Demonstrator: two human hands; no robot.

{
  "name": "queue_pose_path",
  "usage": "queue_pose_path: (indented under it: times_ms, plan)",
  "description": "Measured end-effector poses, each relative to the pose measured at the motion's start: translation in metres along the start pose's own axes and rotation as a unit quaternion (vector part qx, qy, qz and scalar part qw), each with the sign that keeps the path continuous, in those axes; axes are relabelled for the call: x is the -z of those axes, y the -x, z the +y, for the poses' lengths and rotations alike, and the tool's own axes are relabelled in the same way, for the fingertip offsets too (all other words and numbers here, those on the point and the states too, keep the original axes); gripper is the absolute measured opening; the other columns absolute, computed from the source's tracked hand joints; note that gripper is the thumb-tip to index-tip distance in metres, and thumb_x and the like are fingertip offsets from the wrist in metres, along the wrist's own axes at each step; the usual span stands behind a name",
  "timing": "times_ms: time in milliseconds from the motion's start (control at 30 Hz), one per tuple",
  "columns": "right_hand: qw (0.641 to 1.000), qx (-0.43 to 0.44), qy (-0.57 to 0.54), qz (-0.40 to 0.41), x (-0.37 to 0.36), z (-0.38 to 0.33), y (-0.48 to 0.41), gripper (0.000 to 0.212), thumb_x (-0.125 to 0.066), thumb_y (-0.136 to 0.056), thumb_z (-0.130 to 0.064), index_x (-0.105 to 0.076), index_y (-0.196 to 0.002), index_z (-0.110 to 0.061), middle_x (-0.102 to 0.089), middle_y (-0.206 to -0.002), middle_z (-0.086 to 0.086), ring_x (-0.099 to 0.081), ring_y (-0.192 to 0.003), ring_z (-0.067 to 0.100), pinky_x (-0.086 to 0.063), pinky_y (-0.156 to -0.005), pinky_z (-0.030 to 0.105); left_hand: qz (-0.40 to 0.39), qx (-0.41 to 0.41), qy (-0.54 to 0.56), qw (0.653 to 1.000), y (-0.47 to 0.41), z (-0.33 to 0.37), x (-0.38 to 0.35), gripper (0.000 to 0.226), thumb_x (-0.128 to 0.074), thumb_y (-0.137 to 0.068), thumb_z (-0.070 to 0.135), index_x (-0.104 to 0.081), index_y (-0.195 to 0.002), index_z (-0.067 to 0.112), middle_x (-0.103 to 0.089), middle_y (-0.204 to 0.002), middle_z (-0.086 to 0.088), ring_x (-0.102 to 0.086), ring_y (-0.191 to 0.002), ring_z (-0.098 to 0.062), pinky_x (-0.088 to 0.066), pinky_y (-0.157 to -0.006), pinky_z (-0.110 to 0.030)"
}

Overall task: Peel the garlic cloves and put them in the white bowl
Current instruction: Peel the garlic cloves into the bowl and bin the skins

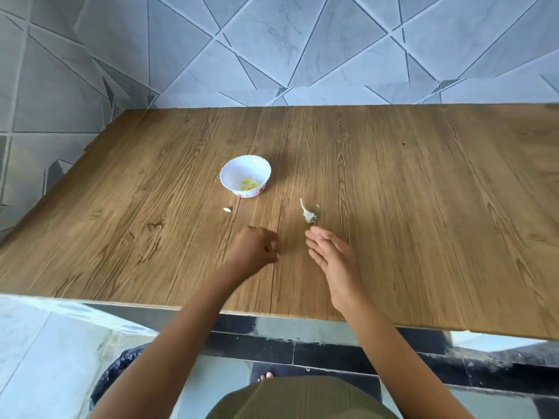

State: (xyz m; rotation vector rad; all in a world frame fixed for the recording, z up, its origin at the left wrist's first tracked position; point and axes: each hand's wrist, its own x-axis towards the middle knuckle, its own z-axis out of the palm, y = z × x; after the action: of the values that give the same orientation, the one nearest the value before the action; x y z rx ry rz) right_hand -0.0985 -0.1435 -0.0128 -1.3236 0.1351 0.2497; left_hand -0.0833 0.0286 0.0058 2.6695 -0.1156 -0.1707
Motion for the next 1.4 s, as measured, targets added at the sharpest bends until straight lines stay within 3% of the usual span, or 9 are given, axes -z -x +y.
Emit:
queue_pose_path:
  times_ms: [100,167,267,333,500,600,967,1267,1400]
  plan:
    - [0.973,-0.137,-0.185,-0.013,-0.009,-0.008,-0.003,0.024,-0.041,-0.100,-0.017,-0.059,-0.114,-0.009,-0.063,-0.117,0.008,-0.059,-0.112,0.019,-0.045,-0.101,0.033,0.015,0.024,0.211,0.977,-0.004,-0.003,0.020,0.018,-0.071,-0.076,-0.003,-0.071,-0.073,0.015,-0.066,-0.066,0.004,-0.061,-0.061,-0.003,-0.051,-0.068,-0.021]
    - [0.938,-0.210,-0.276,-0.001,-0.017,-0.013,-0.007,0.028,-0.040,-0.100,-0.019,-0.059,-0.111,-0.001,-0.064,-0.108,0.015,-0.059,-0.105,0.024,-0.046,-0.099,0.036,0.000,-0.016,0.259,0.966,-0.002,0.003,0.025,0.019,-0.071,-0.078,-0.002,-0.071,-0.076,0.017,-0.069,-0.070,0.003,-0.063,-0.066,-0.003,-0.053,-0.070,-0.019]
    - [0.903,-0.261,-0.341,0.022,-0.029,-0.019,-0.007,0.029,-0.040,-0.100,-0.019,-0.059,-0.098,0.003,-0.062,-0.091,0.016,-0.060,-0.088,0.024,-0.049,-0.089,0.036,0.023,-0.136,0.138,0.981,0.001,0.020,0.018,0.017,-0.068,-0.078,-0.002,-0.075,-0.085,0.012,-0.071,-0.075,0.008,-0.063,-0.065,0.001,-0.048,-0.065,-0.014]
    - [0.890,-0.268,-0.365,0.045,-0.034,-0.020,-0.007,0.029,-0.042,-0.099,-0.017,-0.058,-0.084,0.001,-0.060,-0.083,0.016,-0.060,-0.080,0.023,-0.051,-0.081,0.034,0.039,-0.185,0.071,0.979,0.004,0.024,0.010,0.020,-0.062,-0.078,0.001,-0.075,-0.088,0.011,-0.074,-0.079,0.001,-0.065,-0.066,-0.007,-0.051,-0.064,-0.023]
    - [0.879,-0.261,-0.391,0.079,-0.035,-0.021,-0.006,0.030,-0.038,-0.098,-0.011,-0.053,-0.074,-0.004,-0.057,-0.062,0.009,-0.058,-0.054,0.017,-0.052,-0.048,0.024,0.062,-0.168,-0.002,0.984,0.008,0.031,0.000,0.020,-0.056,-0.080,0.017,-0.072,-0.092,0.020,-0.073,-0.086,0.004,-0.066,-0.076,-0.019,-0.052,-0.066,-0.033]
    - [0.879,-0.259,-0.391,0.083,-0.034,-0.024,-0.005,0.028,-0.039,-0.097,-0.010,-0.056,-0.076,-0.002,-0.059,-0.054,0.008,-0.059,-0.048,0.014,-0.049,-0.044,0.021,0.094,-0.175,-0.024,0.980,0.006,0.034,-0.001,0.009,-0.066,-0.082,0.021,-0.069,-0.090,0.023,-0.067,-0.084,0.006,-0.064,-0.076,-0.018,-0.049,-0.062,-0.030]
    - [0.880,-0.214,-0.413,0.093,-0.013,-0.026,-0.014,0.034,-0.033,-0.101,-0.015,-0.060,-0.093,0.005,-0.062,-0.090,0.017,-0.059,-0.084,0.024,-0.048,-0.082,0.032,0.121,-0.093,0.073,0.986,-0.033,0.024,0.012,0.012,-0.063,-0.084,0.020,-0.073,-0.089,0.025,-0.071,-0.085,0.008,-0.059,-0.067,-0.006,-0.053,-0.064,-0.030]
    - [0.870,-0.186,-0.435,0.139,0.024,-0.032,-0.022,0.034,-0.034,-0.100,-0.015,-0.062,-0.093,0.005,-0.063,-0.092,0.016,-0.059,-0.087,0.024,-0.050,-0.079,0.031,0.070,-0.056,-0.151,0.984,-0.107,0.063,-0.002,0.020,-0.053,-0.092,0.024,-0.069,-0.105,0.022,-0.065,-0.105,-0.005,-0.057,-0.103,-0.021,-0.040,-0.087,-0.031]
    - [0.866,-0.189,-0.442,0.134,0.032,-0.034,-0.027,0.033,-0.036,-0.100,-0.014,-0.062,-0.094,0.006,-0.064,-0.091,0.017,-0.061,-0.086,0.025,-0.051,-0.081,0.032,0.040,-0.021,-0.219,0.975,-0.118,0.067,-0.011,0.021,-0.049,-0.094,0.016,-0.069,-0.100,0.016,-0.067,-0.093,-0.006,-0.063,-0.088,-0.024,-0.039,-0.067,-0.027]
